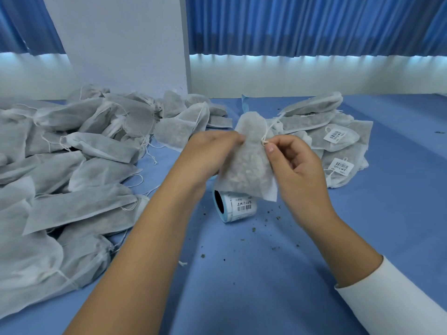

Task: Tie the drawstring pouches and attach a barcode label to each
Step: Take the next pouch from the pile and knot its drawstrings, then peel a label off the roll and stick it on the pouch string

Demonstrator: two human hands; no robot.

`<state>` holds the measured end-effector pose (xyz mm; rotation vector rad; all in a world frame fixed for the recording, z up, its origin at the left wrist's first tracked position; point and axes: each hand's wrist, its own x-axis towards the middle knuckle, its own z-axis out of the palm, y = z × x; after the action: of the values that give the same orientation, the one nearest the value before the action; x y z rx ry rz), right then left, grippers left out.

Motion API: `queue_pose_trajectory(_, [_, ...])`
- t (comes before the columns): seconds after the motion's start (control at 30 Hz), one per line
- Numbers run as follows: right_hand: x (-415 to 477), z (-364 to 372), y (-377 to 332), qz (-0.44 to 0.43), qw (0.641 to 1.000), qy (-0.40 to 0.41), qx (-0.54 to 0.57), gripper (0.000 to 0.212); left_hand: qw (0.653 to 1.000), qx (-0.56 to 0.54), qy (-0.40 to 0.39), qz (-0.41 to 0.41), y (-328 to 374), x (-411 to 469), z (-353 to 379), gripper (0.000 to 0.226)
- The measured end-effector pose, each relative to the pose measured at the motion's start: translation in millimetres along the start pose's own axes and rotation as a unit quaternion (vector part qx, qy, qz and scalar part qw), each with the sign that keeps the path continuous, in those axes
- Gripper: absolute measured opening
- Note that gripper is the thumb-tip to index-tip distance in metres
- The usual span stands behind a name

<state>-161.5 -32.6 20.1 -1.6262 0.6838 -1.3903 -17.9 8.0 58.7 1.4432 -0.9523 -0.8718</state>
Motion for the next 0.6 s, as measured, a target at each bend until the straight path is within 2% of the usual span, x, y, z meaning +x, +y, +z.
queue_pose_trajectory(0.1, [-0.2, -1.1, 1.6, -0.019, 0.997, 0.024, -0.064, 0.012, 0.997, 0.048, 0.046, 0.041, -7.8, 5.0, 0.1, 0.019])
queue_pose_trajectory(0.2, [-1.6, -1.5, 0.6, -0.113, 0.978, 0.058, -0.167, 0.013, 0.99, 0.086, 0.087, 0.064, -11.9, 6.1, 5.0, 0.017])
queue_pose_trajectory(0.33, [-2.9, -0.6, 4.8, -0.215, 0.937, 0.035, -0.274, 0.007, 0.989, 0.09, 0.095, 0.069, -15.1, 5.3, 10.2, 0.018])
queue_pose_trajectory(0.43, [-2.6, 0.8, 7.0, -0.224, 0.919, 0.009, -0.324, 0.006, 0.99, 0.08, 0.098, 0.068, -15.1, 6.8, 11.0, 0.022])
queue_pose_trajectory(0.6, [-3.0, -1.6, 6.2, -0.219, 0.919, -0.001, -0.328, 0.008, 0.996, 0.043, 0.063, 0.041, -12.8, 5.6, 9.1, 0.025])
